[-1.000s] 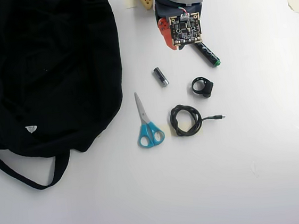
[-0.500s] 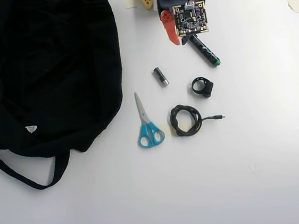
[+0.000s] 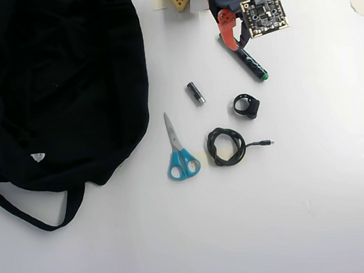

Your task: Put the green marker into the black bag

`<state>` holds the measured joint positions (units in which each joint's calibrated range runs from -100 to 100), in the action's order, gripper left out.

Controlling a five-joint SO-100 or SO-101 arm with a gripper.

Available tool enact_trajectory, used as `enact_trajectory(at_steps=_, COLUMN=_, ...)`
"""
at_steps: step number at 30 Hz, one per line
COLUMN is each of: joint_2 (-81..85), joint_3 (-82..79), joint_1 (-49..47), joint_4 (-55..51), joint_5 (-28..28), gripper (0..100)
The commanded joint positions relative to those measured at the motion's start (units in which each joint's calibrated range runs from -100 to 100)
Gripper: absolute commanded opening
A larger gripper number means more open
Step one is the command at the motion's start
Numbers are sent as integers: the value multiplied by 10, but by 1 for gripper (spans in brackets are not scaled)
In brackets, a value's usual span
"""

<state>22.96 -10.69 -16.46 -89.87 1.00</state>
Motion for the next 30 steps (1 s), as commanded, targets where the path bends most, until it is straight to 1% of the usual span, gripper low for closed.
enact_trajectory(at_steps=1, joint_2=17, joint_3=15, joint_1=-19, joint_4=-20, joint_5=-2, gripper=2)
enact_trajectory(at_steps=16, joint_2=17, joint_3=15, joint_1=-126, joint_4=-32, joint_5=4, gripper=2)
enact_trajectory(at_steps=20, joint_2=17, joint_3=15, joint_1=-134, joint_4=-34, joint_5=4, gripper=2)
enact_trajectory(at_steps=24, joint_2=17, joint_3=12, joint_1=-148, joint_4=-63, joint_5=4, gripper=2)
enact_trajectory(at_steps=27, joint_2=17, joint_3=4, joint_1=-156, joint_4=-61, joint_5=23, gripper=2)
enact_trajectory(at_steps=30, joint_2=17, joint_3=-25, joint_1=-179, joint_4=-60, joint_5=27, gripper=3)
